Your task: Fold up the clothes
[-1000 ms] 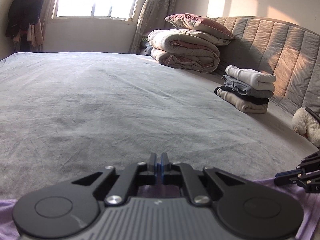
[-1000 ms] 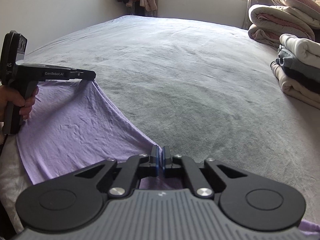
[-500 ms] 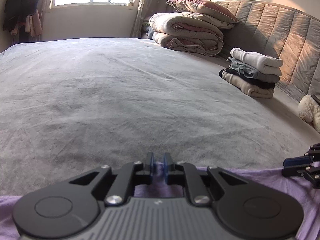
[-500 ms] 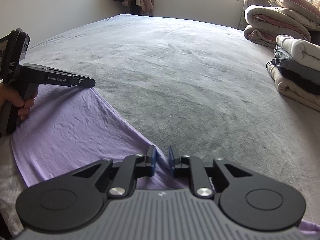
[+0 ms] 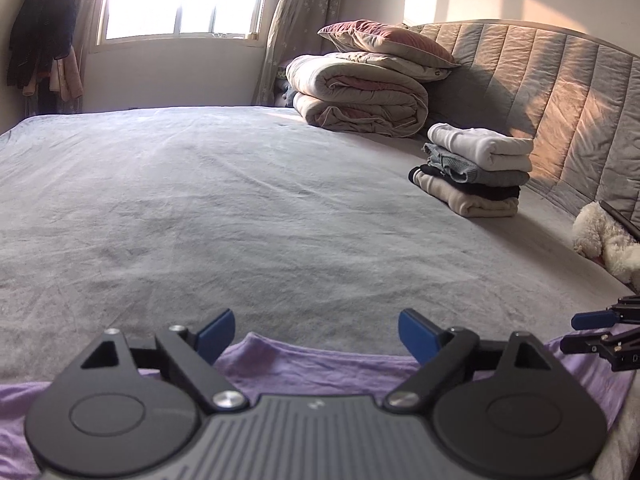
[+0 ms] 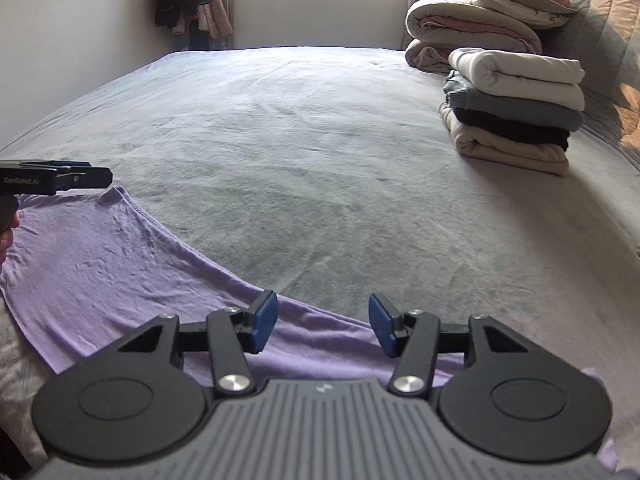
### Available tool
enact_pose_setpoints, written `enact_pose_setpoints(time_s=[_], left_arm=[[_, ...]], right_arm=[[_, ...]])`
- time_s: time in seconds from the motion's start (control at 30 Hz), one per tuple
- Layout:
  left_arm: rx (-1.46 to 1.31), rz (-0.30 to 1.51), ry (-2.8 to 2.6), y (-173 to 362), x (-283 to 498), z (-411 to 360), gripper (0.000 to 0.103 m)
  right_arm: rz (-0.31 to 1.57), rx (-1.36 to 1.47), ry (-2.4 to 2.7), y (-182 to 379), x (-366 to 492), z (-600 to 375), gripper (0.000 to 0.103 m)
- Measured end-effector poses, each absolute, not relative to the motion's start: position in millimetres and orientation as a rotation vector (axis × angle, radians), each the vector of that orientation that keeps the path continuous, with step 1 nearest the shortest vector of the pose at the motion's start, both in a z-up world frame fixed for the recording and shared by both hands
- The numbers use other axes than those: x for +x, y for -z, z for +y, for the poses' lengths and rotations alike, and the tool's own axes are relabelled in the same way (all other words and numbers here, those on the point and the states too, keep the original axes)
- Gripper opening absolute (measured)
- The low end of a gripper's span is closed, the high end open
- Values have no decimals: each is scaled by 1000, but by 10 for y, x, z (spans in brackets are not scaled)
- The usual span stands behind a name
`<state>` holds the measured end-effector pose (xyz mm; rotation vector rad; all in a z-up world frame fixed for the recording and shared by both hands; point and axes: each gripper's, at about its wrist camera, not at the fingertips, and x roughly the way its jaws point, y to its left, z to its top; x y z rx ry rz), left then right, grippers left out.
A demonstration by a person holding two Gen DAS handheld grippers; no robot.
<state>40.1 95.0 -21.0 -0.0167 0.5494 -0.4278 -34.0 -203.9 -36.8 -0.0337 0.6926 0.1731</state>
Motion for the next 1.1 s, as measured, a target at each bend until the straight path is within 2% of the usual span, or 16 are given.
enact_pose_setpoints(time_s=[0.17, 0.5, 1.1], left_arm=[[-17, 515, 357, 86, 114, 814, 102], [-13, 517, 381, -34, -265, 593, 103], [116, 655, 472, 307, -326, 221, 103]], right_arm=[[691, 12, -117, 321, -548, -2211, 61], [691, 55, -29, 310, -816, -2483, 64], [714, 166, 205, 454, -1006, -3031, 65]])
